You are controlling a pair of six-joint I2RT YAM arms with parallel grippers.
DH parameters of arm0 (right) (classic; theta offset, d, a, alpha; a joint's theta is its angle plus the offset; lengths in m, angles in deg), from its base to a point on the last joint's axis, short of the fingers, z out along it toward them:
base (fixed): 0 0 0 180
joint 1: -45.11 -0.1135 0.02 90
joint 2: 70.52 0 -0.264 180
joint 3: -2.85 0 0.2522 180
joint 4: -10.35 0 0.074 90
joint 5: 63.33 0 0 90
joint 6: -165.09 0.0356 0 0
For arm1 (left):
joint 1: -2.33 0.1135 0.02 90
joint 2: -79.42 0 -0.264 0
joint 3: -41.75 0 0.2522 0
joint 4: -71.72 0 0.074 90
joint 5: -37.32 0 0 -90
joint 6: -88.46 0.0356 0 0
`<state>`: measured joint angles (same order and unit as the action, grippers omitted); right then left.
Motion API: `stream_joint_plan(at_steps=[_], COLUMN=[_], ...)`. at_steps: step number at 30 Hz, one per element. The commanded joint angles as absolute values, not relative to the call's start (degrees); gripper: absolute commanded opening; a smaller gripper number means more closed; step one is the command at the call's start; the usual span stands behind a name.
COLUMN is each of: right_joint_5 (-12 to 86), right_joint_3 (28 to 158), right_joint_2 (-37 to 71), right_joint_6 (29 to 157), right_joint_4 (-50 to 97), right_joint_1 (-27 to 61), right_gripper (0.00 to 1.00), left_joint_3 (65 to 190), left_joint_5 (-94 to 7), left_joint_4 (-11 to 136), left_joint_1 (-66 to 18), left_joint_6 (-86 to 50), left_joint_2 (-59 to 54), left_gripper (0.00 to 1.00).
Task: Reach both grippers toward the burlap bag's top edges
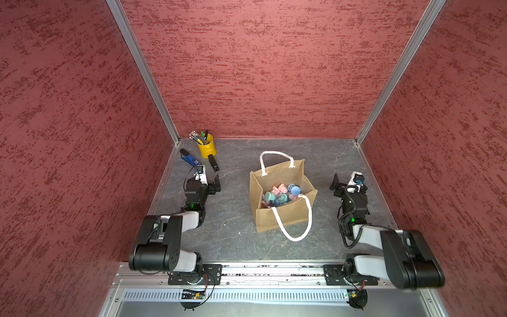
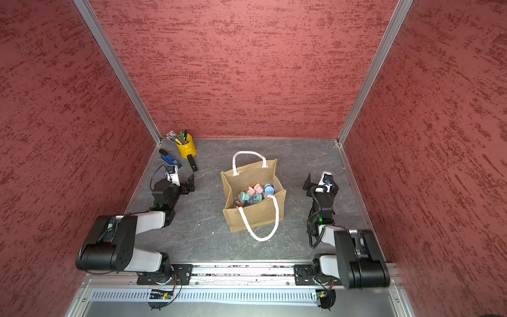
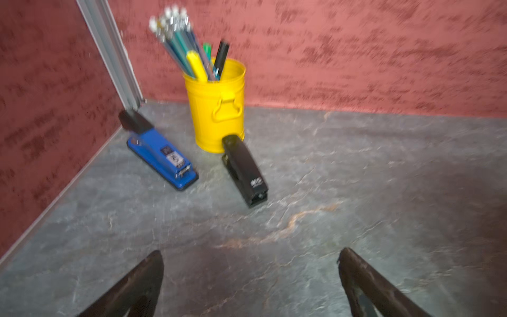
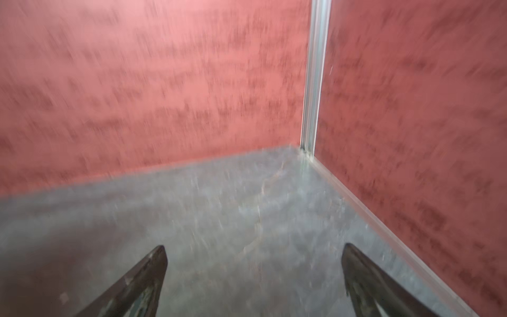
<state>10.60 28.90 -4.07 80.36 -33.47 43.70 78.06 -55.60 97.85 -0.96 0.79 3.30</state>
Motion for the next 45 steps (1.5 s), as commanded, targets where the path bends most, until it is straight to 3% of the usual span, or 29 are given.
stream_joint_plan(at_steps=[1,5,9,12,15,22,27,31,33,41,45], right_joint_5=[4.64,21.05,22.43,32.76,34.75,30.60,36.11,34.93,32.50,28.59,29.65], right_joint_3=[33.00,39.93,42.51,50.99,62.03,82.35,89.30,89.82,89.75,85.48,83.10], right_joint_2=[-13.52,-20.46,-21.33,-14.82,-8.33,-0.46,3.61,4.74,5.24,4.34,2.29], right_joint_6=[94.06,98.82,109.18,109.21,108.62,103.70,100.71,99.59,98.93,97.85,97.54], right_joint_4=[-15.82,2.82,9.13,18.62,34.51,57.60,62.44,64.02,65.74,66.89,64.63], right_joint_1=[43.43,43.44,44.09,44.14,43.42,36.66,27.71,22.01,20.50,20.23,20.70], right_gripper=[0.99,0.99,0.99,0.99,0.94,0.83,0.78,0.73,0.67,0.28,0.16], left_joint_3=[82.34,87.35,94.97,88.75,83.39,89.05,98.06,107.11,111.81,136.07,147.25], left_joint_5=[-60.03,-66.66,-66.69,-63.13,-55.16,-47.50,-43.84,-40.56,-40.76,-46.85,-48.81], left_joint_4=[88.14,77.21,54.33,60.28,68.05,62.14,56.21,50.01,46.19,26.50,18.46], left_joint_1=[-5.22,-9.25,-7.85,-5.40,-1.07,-3.43,-15.10,-25.37,-29.35,-41.79,-43.67], left_joint_6=[3.22,-9.41,-27.10,-33.70,-37.70,-36.18,-28.29,-21.29,-18.12,-3.47,1.50], left_joint_2=[9.77,14.31,17.68,21.10,24.19,25.36,23.40,18.60,15.58,-4.19,-14.21], left_gripper=[1.00,1.00,1.00,1.00,1.00,1.00,1.00,1.00,1.00,1.00,1.00])
